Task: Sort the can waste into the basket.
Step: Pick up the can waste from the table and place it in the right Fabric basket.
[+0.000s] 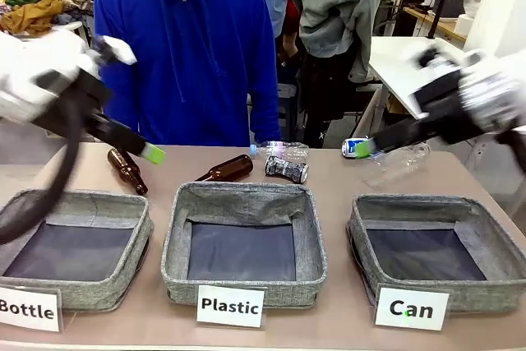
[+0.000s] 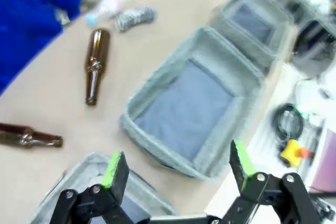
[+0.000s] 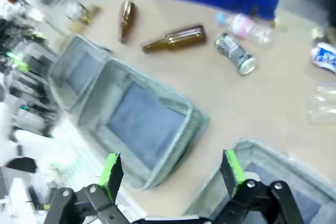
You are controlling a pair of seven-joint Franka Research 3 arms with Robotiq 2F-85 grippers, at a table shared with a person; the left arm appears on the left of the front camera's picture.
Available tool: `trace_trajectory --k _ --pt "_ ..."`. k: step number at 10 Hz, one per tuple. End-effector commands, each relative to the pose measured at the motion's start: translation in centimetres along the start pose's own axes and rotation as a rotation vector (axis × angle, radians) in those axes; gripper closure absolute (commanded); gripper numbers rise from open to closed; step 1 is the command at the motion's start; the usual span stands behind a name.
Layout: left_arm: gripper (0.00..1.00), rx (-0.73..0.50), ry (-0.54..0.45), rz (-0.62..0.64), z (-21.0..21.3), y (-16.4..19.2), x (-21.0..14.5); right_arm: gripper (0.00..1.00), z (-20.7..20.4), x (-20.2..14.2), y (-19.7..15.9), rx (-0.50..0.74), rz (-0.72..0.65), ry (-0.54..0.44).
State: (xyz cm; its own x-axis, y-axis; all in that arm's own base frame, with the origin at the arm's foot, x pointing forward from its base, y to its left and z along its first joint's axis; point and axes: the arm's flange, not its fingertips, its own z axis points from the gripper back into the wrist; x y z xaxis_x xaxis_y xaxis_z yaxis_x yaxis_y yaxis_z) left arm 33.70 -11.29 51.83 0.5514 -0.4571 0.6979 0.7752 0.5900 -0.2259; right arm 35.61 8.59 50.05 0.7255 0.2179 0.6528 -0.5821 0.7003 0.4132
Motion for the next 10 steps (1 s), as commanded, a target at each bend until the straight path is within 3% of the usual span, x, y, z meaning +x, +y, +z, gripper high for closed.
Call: trace_trajectory --k 1,4,6,8,9,10 --pt "0.00 -0.076 -0.071 0.087 5.5 3.8 -7.0 0.00 5.4 -4.5 -5.7 0.065 -0.162 -0.092" --pt "0.00 -0.046 -0.418 0.475 12.1 12.3 -17.4 0.00 10.9 -11.6 -14.5 0.057 -0.496 -0.350" --pt "0.00 -0.046 -0.561 0.706 12.9 15.2 -24.5 0.00 12.1 -16.0 -18.1 0.089 -0.648 -0.446" --pt "0.00 -0.030 -0.637 0.792 13.4 16.5 -26.8 0.00 11.7 -17.0 -19.4 0.053 -0.746 -0.469" --pt "0.00 -0.019 -0.535 0.761 17.6 18.7 -25.9 0.00 15.5 -14.8 -21.8 0.047 -0.708 -0.433" --pt "0.00 -0.019 -0.535 0.761 17.6 18.7 -25.9 0.00 15.5 -14.8 -21.8 0.047 -0.708 -0.433"
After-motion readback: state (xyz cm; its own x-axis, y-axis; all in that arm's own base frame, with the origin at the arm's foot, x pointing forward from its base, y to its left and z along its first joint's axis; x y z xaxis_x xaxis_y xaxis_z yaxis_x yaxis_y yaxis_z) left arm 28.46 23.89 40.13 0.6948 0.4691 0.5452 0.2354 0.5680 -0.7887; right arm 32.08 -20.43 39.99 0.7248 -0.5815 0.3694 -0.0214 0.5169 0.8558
